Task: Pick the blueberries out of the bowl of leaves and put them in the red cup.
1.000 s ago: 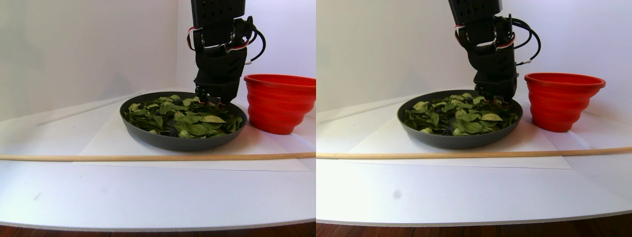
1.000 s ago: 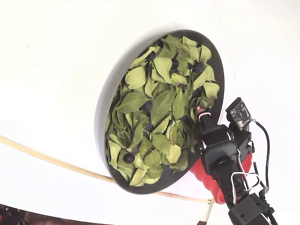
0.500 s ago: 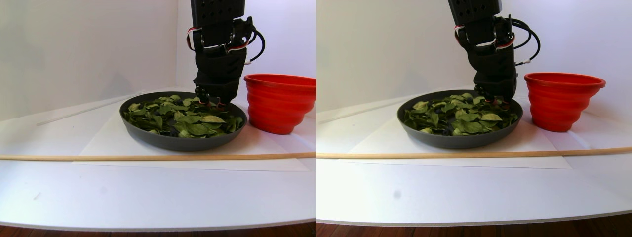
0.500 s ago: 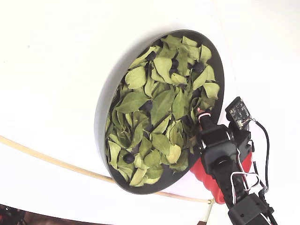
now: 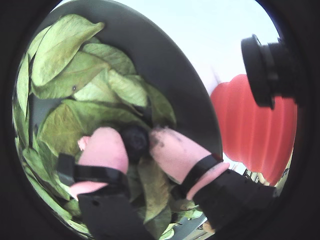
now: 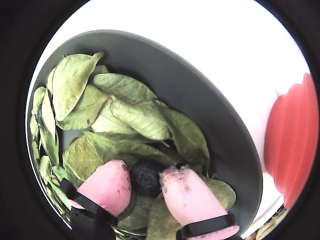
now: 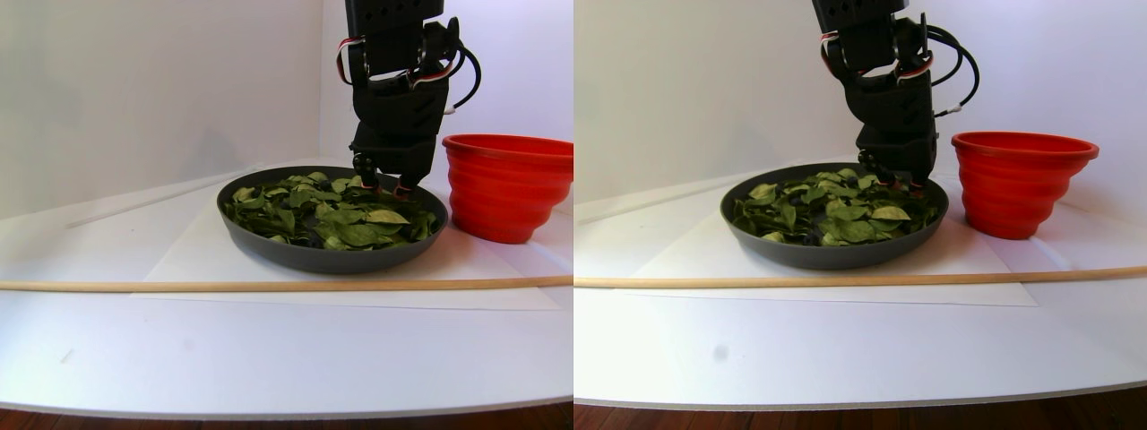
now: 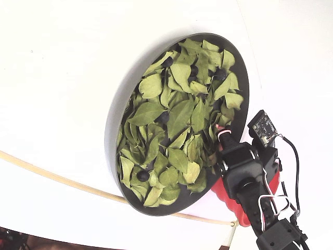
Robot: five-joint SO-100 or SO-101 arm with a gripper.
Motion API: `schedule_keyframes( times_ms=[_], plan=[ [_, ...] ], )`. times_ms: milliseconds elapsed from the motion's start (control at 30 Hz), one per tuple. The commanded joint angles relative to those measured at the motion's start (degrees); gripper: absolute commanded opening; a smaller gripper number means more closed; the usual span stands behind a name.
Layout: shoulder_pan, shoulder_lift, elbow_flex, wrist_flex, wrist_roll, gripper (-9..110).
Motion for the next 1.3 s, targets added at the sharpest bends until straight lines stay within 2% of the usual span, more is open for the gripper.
schedule_keyframes(
  times_ms=[0,1267],
  plan=[
    [0.0,6.4,0.3,-0.2,-0.7,10],
    [0.0,18.5,3.6,4.6,-4.7,10]
  ],
)
